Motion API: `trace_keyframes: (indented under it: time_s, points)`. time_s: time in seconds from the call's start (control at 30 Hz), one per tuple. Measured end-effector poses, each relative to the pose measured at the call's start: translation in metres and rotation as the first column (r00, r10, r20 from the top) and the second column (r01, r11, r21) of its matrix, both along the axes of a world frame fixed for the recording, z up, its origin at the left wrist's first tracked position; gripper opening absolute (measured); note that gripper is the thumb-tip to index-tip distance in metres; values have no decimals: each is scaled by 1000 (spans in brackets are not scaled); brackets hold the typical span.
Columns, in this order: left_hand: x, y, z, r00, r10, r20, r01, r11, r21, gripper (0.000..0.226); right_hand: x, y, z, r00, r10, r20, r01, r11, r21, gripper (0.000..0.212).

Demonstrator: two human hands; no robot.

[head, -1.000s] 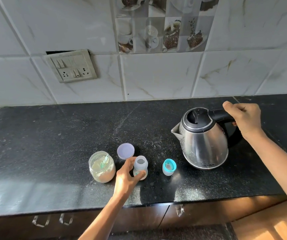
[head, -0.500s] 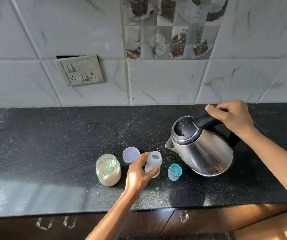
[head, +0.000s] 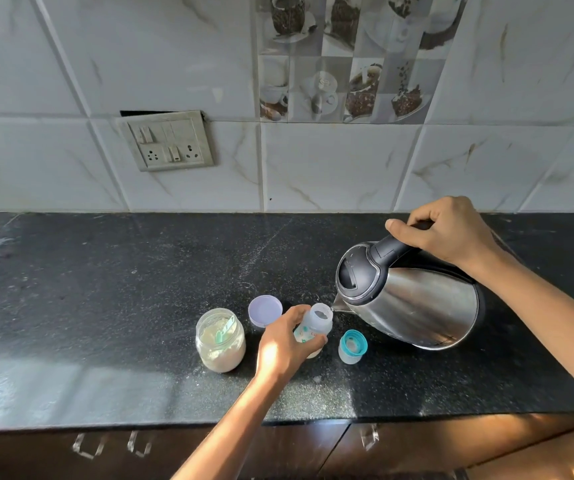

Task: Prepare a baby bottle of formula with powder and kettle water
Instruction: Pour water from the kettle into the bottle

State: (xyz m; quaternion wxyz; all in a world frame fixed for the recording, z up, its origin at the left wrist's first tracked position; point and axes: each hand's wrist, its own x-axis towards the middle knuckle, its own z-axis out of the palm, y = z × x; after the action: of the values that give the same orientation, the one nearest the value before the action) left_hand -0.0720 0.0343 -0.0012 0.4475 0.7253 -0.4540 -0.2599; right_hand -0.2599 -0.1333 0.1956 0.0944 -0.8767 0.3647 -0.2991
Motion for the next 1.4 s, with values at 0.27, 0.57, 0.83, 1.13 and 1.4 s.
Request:
trace_keyframes:
  time_s: [0.27,0.57,0.83,1.13,1.4]
  points:
    - [3,1,-4,998,-21,56,17,998,64,58,8,7,1,996,9,-84,-14,999,-51,42]
    - [8,3,-5,997,-11,76,4,996,87,54,13,6,2,993,-1,-119,-10,996,-93,47]
    - [9,2,-7,997,-14,73,7,995,99,53,15,7,10,989,10,-148,-27,993,-115,48]
    - [11,2,-10,997,-16,75,9,996,91,55,16,8,17,981,4,-196,-25,994,-106,50]
    - [11,2,-12,997,-20,74,14,996,87,57,16,9,18,977,6,-214,-28,995,-99,54]
